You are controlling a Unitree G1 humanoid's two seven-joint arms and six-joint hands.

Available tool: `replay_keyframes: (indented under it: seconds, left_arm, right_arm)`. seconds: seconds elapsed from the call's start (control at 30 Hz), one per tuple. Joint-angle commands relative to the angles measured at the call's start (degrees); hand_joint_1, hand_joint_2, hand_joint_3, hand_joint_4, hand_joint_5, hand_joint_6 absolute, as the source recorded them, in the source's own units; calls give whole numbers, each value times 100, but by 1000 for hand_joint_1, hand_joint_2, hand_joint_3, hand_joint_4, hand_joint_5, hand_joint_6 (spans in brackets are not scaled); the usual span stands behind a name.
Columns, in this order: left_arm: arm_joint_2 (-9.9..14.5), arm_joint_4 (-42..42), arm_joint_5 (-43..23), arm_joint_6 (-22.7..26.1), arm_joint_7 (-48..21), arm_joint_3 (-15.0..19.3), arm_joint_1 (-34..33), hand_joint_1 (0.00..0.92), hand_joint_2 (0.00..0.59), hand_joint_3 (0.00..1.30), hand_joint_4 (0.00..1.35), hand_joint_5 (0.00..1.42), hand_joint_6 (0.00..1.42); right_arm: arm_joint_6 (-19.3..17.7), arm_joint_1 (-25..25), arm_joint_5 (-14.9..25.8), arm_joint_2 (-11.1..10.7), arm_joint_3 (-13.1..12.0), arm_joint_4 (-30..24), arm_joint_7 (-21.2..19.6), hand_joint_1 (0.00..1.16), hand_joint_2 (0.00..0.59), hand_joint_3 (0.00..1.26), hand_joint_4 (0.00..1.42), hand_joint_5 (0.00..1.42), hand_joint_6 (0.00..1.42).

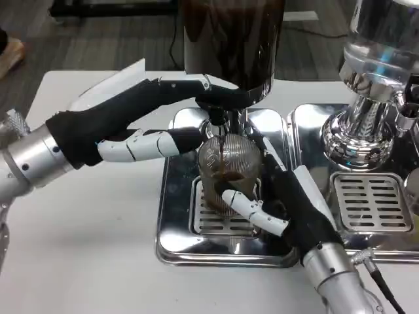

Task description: Grasp the cup under the faucet to collect the drink, then remove the cup.

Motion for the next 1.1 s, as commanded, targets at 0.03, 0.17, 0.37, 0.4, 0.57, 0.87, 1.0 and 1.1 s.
replay_keyframes:
  seconds: [0.03,0.17,0.37,0.4,0.57,0.87,1.0,1.1]
  left_arm:
    - [162,-30,250,105,-177,-114,283,0,164,329,284,316,275]
    - [175,-85,258,142,-144,-113,313,0,166,330,284,316,275]
    - [189,-128,274,177,-105,-110,338,0,168,331,290,316,275]
    - [191,-123,278,183,-101,-108,335,0,168,331,290,316,275]
    - [182,-132,275,184,-30,-60,363,0,170,331,293,316,275]
    - [61,-96,137,195,419,239,467,0,138,281,247,320,296]
    - [-61,-120,64,165,789,513,586,0,122,212,164,276,327]
    - [-114,-136,44,233,958,670,626,0,112,195,146,258,331]
  right_arm:
    - [-47,-218,45,51,8,212,-11,495,194,0,0,0,88]
    - [-44,-267,12,34,38,257,-12,497,193,0,0,0,92]
    - [-48,-310,-53,16,64,284,-38,538,177,0,0,0,99]
    - [-47,-319,-59,19,63,292,-43,543,177,0,0,0,100]
    - [-52,-311,-47,40,49,288,-64,551,179,0,0,0,100]
    - [-18,-306,-113,54,75,271,-142,562,180,0,0,0,108]
    - [-4,-312,-127,48,93,270,-155,571,175,0,0,0,120]
    - [6,-319,-123,51,105,282,-155,574,175,0,0,0,124]
